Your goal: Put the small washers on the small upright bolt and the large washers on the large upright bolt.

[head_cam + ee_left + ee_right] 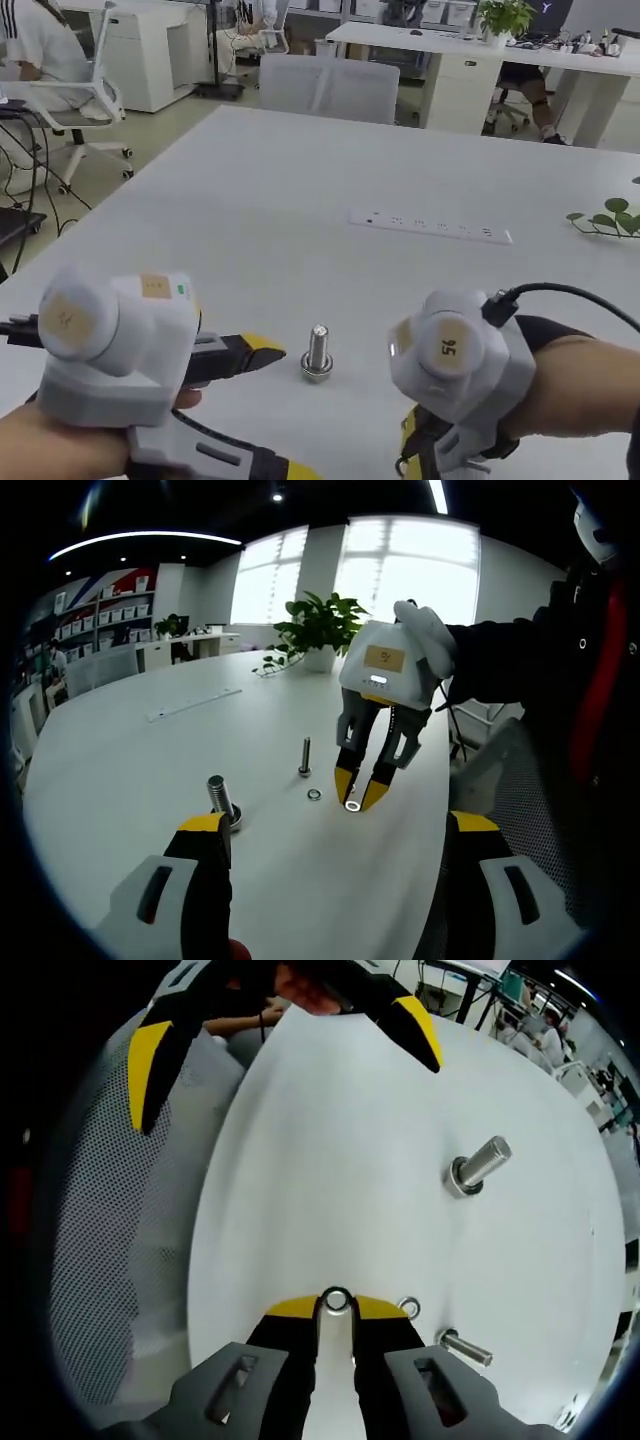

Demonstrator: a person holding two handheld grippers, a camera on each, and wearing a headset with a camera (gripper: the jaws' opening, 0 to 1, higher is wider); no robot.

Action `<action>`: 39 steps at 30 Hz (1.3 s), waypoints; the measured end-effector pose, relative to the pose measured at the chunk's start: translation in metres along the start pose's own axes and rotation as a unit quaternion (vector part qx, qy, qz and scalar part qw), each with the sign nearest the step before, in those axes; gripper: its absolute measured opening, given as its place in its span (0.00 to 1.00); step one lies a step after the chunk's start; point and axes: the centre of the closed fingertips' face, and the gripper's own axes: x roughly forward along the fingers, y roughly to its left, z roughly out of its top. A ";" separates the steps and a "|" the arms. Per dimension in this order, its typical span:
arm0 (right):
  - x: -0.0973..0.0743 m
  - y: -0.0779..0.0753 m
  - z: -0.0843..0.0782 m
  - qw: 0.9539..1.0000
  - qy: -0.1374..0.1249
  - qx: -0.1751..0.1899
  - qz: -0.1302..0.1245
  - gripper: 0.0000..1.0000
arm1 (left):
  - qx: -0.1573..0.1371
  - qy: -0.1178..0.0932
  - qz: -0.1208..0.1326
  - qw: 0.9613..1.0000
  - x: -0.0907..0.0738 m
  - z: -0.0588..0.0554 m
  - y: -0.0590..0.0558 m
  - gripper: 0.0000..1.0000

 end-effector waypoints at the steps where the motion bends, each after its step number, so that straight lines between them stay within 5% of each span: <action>1: -0.002 -0.001 -0.001 1.000 0.000 0.002 -0.001 0.13 | 0.000 0.000 -0.001 1.000 0.000 0.000 0.000 0.89; 39: -0.052 -0.033 -0.057 0.996 0.006 0.075 -0.050 0.13 | 0.002 0.009 -0.012 1.000 0.008 -0.001 -0.003 0.88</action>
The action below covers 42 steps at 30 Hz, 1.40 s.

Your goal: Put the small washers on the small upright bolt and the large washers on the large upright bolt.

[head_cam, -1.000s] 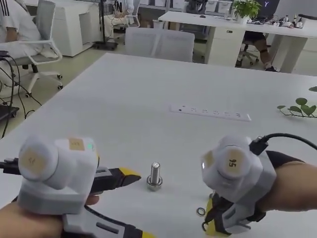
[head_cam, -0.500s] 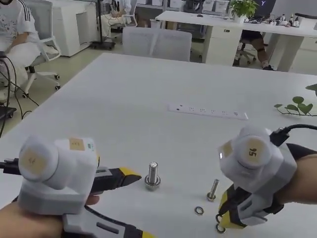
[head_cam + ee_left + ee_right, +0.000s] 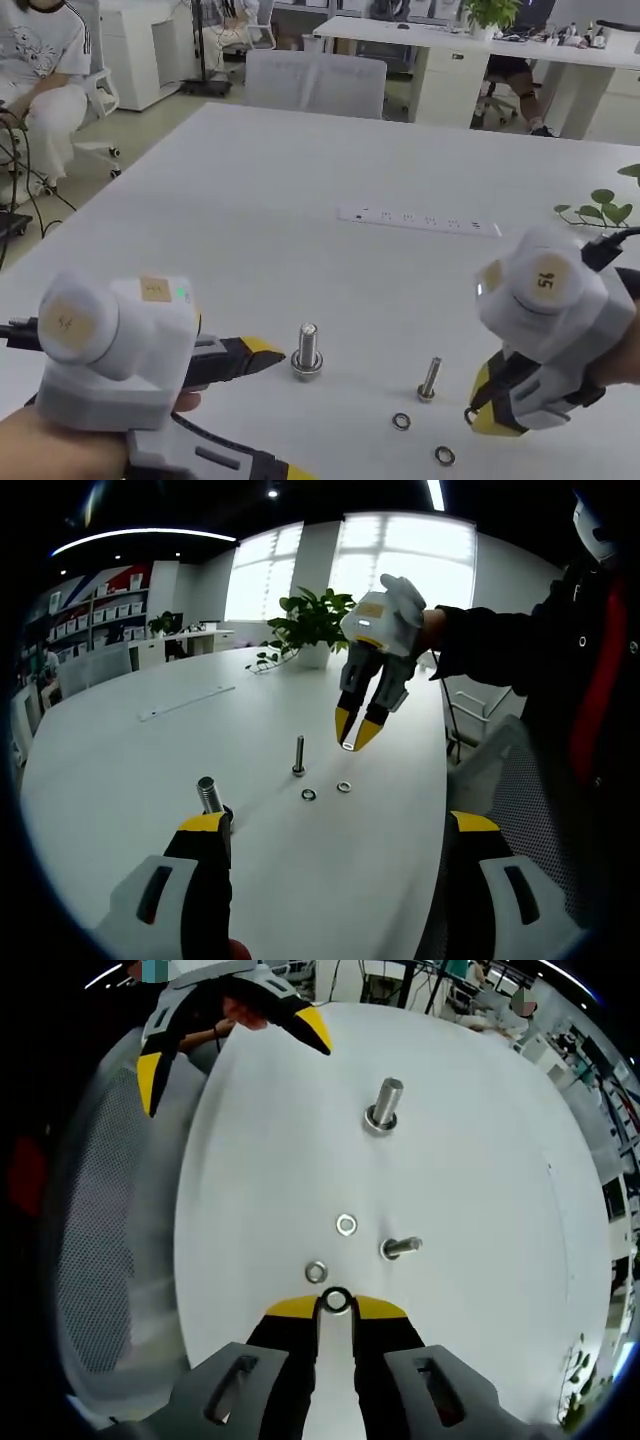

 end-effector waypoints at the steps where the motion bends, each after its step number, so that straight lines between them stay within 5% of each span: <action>1: -0.001 -0.002 0.000 1.000 0.000 0.000 -0.002 0.13 | 0.000 0.000 0.000 1.000 0.000 0.000 0.000 0.88; 16: -0.018 -0.029 0.016 1.000 -0.009 -0.012 -0.025 0.13 | -0.004 0.001 0.001 1.000 0.003 0.000 0.002 0.88; 42: -0.007 -0.044 0.040 0.999 0.006 -0.049 -0.015 0.13 | -0.005 -0.002 -0.001 1.000 0.004 -0.001 0.002 0.88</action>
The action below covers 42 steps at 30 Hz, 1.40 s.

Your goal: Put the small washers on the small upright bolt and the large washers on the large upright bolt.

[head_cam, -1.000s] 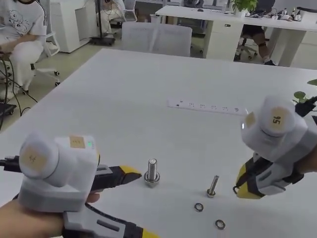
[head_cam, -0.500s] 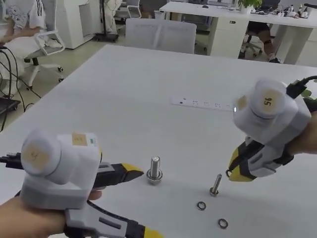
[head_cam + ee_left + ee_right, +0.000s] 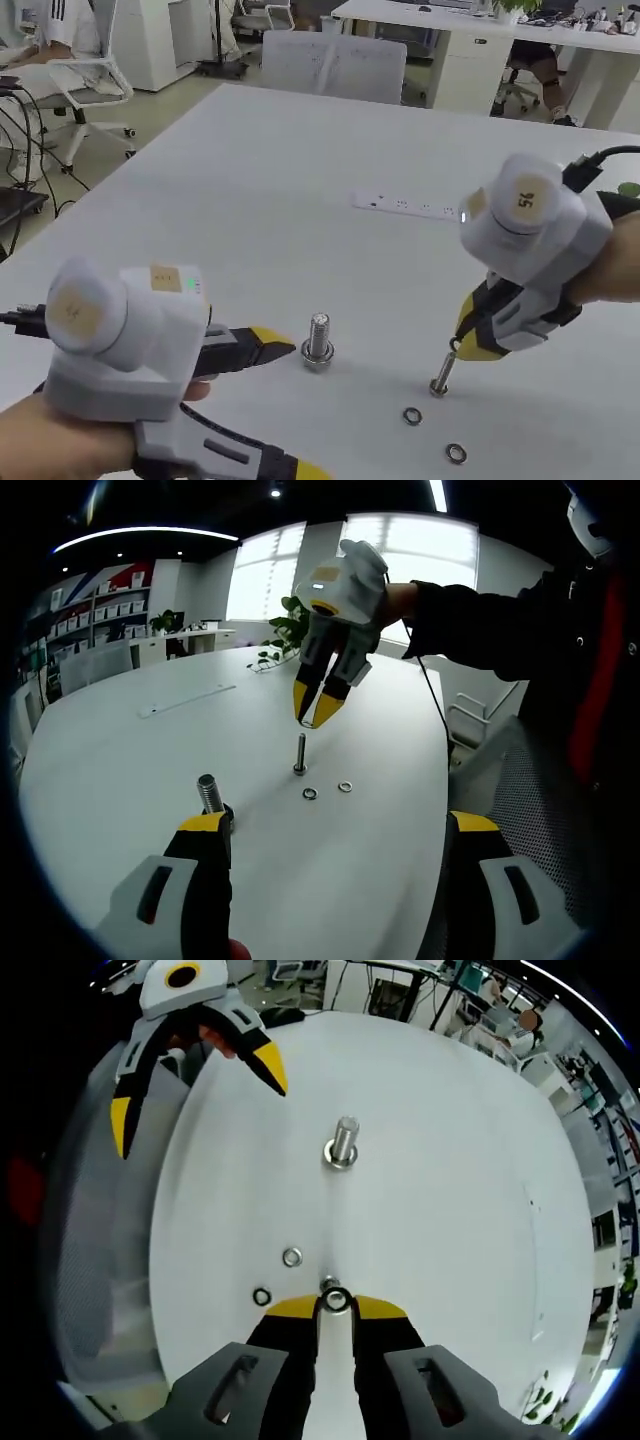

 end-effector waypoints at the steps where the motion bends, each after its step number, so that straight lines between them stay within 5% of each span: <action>1: 0.001 0.000 0.000 1.000 0.002 -0.001 0.002 0.13 | 0.000 0.000 0.000 1.000 0.000 0.000 0.000 0.89; 42: 0.021 -0.001 -0.005 0.999 0.021 -0.009 0.026 0.13 | 0.009 0.015 -0.011 1.000 0.004 -0.007 -0.001 0.89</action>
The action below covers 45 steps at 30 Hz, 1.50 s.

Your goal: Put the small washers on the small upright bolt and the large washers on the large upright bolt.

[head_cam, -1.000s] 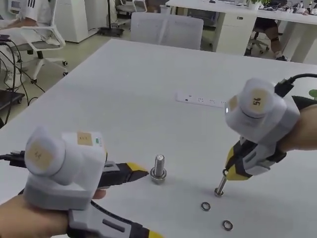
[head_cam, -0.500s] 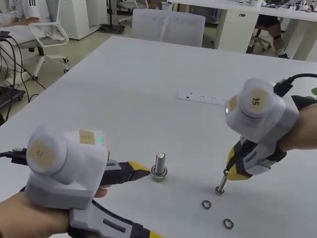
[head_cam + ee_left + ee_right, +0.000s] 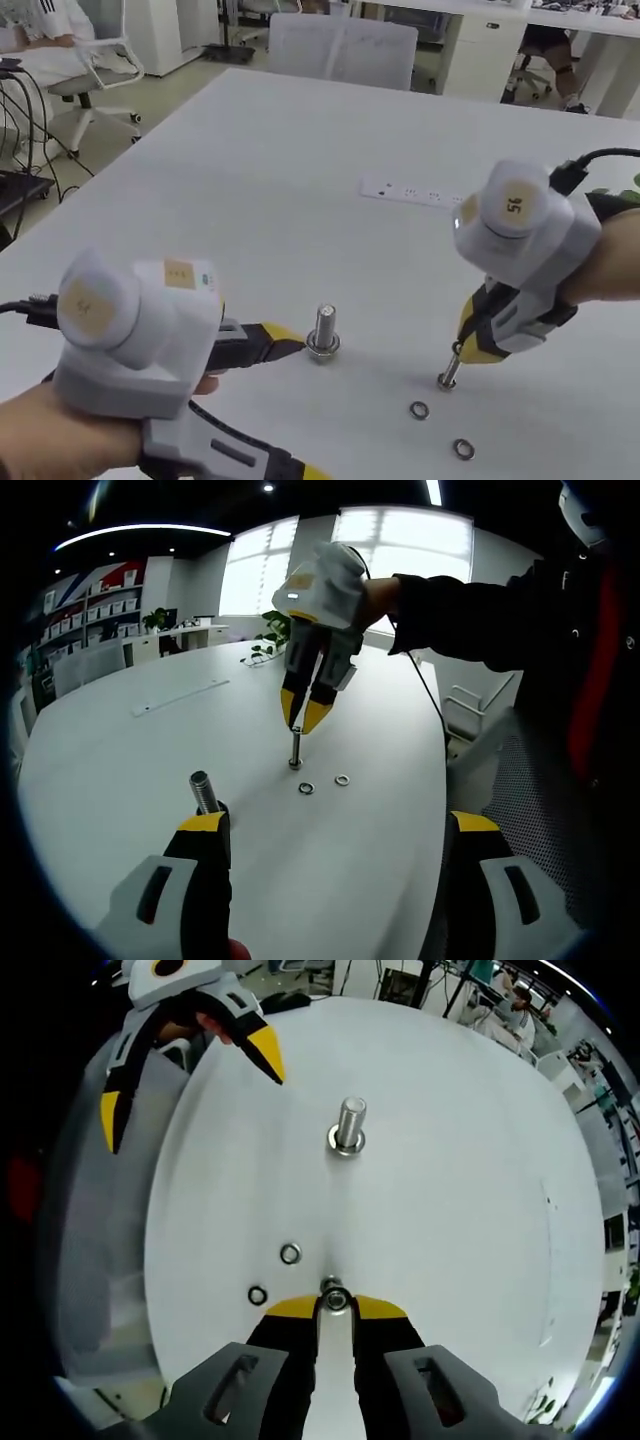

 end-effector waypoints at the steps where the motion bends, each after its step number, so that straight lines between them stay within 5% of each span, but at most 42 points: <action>1: 0.001 0.000 -0.001 1.000 0.001 0.000 0.001 0.13 | 0.000 0.000 0.001 1.000 0.000 0.000 0.000 0.89; 45: 0.043 0.001 -0.009 1.000 0.015 0.002 0.020 0.13 | 0.005 0.018 0.001 1.000 0.003 -0.003 0.001 0.89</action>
